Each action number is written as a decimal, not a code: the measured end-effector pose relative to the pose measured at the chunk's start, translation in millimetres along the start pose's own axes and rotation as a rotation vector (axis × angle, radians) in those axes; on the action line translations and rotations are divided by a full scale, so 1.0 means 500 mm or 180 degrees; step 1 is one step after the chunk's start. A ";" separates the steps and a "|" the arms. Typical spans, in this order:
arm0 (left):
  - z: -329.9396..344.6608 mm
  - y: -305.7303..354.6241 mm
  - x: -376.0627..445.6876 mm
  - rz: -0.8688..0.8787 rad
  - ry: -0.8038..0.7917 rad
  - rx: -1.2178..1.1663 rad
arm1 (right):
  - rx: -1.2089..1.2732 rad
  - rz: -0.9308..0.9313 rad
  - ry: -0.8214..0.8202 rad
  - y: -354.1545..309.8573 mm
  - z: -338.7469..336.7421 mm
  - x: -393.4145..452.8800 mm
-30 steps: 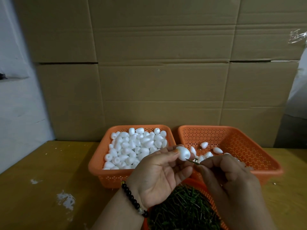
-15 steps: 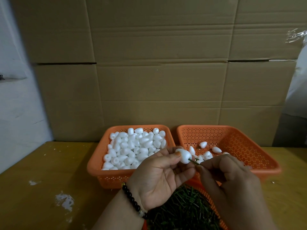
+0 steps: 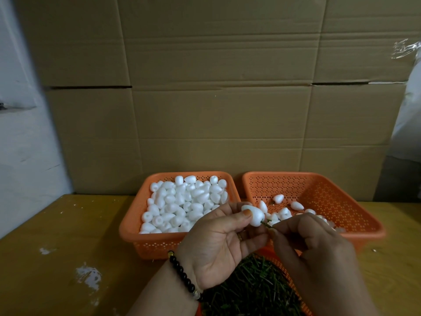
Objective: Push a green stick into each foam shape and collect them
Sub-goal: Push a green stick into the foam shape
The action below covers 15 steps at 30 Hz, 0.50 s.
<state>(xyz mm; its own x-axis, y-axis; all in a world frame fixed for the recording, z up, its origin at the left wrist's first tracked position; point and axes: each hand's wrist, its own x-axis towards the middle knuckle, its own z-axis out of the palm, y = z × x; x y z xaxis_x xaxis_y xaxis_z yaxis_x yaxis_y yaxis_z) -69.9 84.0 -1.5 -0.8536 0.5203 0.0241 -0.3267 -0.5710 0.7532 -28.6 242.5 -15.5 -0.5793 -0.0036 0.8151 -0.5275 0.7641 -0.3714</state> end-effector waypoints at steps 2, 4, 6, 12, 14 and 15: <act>0.002 -0.002 0.000 0.0018 0.0018 0.0038 | 0.0016 0.0018 -0.0005 0.000 -0.001 0.000; 0.004 -0.001 0.000 0.0022 0.0018 0.0044 | 0.0009 0.0012 -0.0027 0.000 -0.002 0.001; 0.005 -0.001 -0.001 0.0030 0.0007 0.0039 | -0.0008 0.0015 -0.0045 0.000 -0.003 0.000; 0.006 -0.003 0.000 0.0027 0.0041 0.0103 | 0.0049 0.0023 -0.0064 -0.001 -0.004 0.000; 0.006 -0.003 0.000 0.0036 0.0039 0.0132 | 0.0056 0.0027 -0.0090 0.000 -0.004 0.000; 0.006 -0.003 0.000 0.0039 0.0039 0.0145 | 0.0050 0.0020 -0.0101 -0.001 -0.003 0.001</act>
<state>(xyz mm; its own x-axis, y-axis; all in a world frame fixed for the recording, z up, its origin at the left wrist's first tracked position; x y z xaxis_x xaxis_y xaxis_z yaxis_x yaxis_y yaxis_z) -67.9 86.9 -0.6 -0.8625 0.5053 0.0257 -0.2976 -0.5477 0.7820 -27.6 243.4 -14.5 -0.6019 -0.0193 0.7983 -0.5333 0.7539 -0.3838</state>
